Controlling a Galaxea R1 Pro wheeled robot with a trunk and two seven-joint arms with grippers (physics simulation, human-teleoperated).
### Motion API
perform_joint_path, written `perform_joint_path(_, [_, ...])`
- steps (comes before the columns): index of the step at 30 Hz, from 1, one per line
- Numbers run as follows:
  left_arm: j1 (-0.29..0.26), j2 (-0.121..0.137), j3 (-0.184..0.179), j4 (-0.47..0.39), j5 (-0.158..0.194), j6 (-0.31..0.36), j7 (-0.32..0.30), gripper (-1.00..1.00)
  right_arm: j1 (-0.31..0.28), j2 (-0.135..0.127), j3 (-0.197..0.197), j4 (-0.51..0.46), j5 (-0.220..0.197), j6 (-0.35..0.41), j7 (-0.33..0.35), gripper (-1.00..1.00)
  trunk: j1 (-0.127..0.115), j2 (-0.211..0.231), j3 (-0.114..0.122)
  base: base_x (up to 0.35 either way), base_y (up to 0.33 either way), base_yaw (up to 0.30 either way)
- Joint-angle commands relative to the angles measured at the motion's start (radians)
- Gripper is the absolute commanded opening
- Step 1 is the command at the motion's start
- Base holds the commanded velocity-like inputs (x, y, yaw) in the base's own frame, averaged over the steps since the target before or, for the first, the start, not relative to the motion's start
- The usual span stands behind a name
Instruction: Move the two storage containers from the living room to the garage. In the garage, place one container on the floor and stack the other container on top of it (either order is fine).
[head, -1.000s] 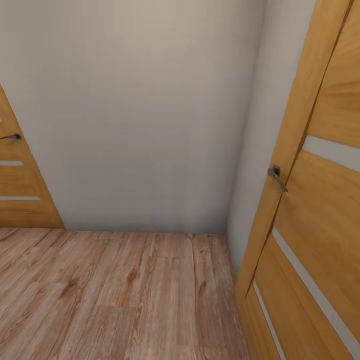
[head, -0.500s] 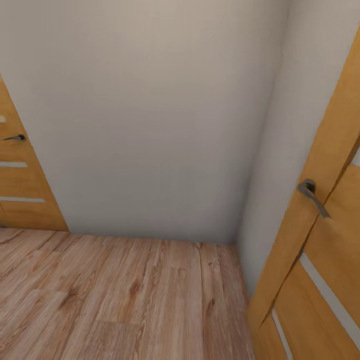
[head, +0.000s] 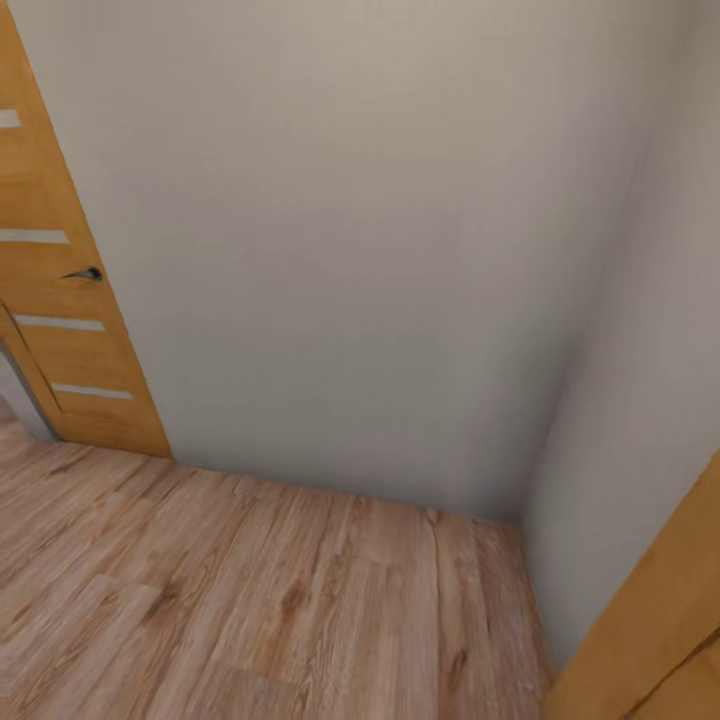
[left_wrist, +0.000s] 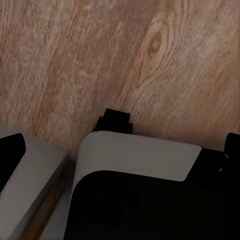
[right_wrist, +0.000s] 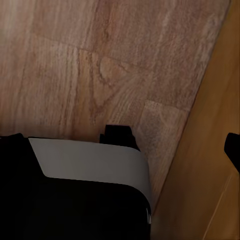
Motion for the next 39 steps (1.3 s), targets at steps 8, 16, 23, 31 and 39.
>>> perform_joint_path(8, [0.000,0.000,-0.001,0.000,0.006,0.003,0.003,1.00,-0.001,0.002,0.009,0.003,-0.008,-0.005,-0.001,1.00,0.001,0.000,-0.001,0.322,0.000,0.013])
perform_joint_path(16, [0.000,0.000,-0.001,0.000,0.006,0.003,0.003,1.00,-0.001,0.002,0.010,0.003,-0.003,-0.005,-0.001,1.00,0.001,0.000,-0.001,0.314,0.000,0.039])
perform_joint_path(23, [-0.001,0.000,-0.001,0.000,0.006,0.003,0.003,1.00,-0.001,0.002,0.010,0.003,-0.001,-0.005,-0.001,1.00,0.001,0.000,-0.001,0.204,0.000,0.258])
perform_joint_path(31, [0.000,0.000,-0.001,0.000,0.007,0.003,0.003,1.00,-0.001,0.002,0.010,0.003,0.001,-0.005,-0.001,1.00,0.001,0.000,-0.001,0.140,0.000,0.275])
perform_joint_path(39, [0.000,0.000,-0.001,0.000,0.007,0.003,0.003,1.00,-0.001,0.002,0.010,0.003,0.001,-0.005,-0.001,1.00,0.001,0.000,-0.001,0.106,0.000,0.275])
